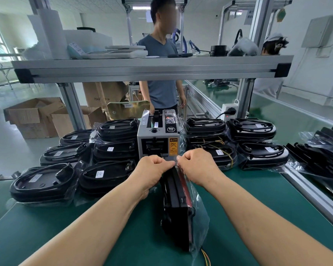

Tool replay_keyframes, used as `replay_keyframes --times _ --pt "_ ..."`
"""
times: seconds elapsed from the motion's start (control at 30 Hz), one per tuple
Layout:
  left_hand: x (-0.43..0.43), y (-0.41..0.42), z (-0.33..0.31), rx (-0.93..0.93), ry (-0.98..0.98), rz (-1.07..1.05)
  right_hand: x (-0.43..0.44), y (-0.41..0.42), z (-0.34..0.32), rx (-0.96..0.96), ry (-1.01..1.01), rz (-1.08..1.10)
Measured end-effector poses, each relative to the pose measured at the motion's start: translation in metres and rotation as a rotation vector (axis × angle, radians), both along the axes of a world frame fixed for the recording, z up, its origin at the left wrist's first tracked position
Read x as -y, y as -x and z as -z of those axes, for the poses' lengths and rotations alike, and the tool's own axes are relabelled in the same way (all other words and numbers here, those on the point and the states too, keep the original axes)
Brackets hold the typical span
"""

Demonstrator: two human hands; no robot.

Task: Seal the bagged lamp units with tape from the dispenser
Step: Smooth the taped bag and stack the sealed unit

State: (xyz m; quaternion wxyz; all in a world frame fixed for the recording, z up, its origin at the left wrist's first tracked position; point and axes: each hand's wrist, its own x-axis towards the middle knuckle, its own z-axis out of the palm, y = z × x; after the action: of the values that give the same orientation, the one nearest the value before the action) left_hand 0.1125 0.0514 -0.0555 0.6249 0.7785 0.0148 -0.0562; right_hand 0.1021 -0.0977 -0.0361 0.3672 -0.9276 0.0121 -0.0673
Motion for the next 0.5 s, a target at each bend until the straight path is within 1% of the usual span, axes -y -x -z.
replay_keyframes --times 0.1,0.23,0.3,0.37,0.5 --pt "-0.004 0.006 -0.002 -0.04 0.014 0.084 0.002 0.0 0.002 0.004 -0.007 0.0" --pt "-0.007 0.009 -0.006 -0.134 0.107 0.143 0.005 0.001 0.005 0.004 -0.026 0.027" --pt "-0.004 0.009 -0.005 -0.171 0.172 0.108 0.004 0.002 0.004 0.008 -0.017 0.018" --pt "0.001 0.009 -0.003 -0.19 0.213 0.039 0.0 0.006 0.0 -0.027 0.004 -0.019" --pt "0.016 0.009 0.001 -0.149 0.196 -0.105 -0.012 0.01 -0.003 -0.133 0.155 -0.129"
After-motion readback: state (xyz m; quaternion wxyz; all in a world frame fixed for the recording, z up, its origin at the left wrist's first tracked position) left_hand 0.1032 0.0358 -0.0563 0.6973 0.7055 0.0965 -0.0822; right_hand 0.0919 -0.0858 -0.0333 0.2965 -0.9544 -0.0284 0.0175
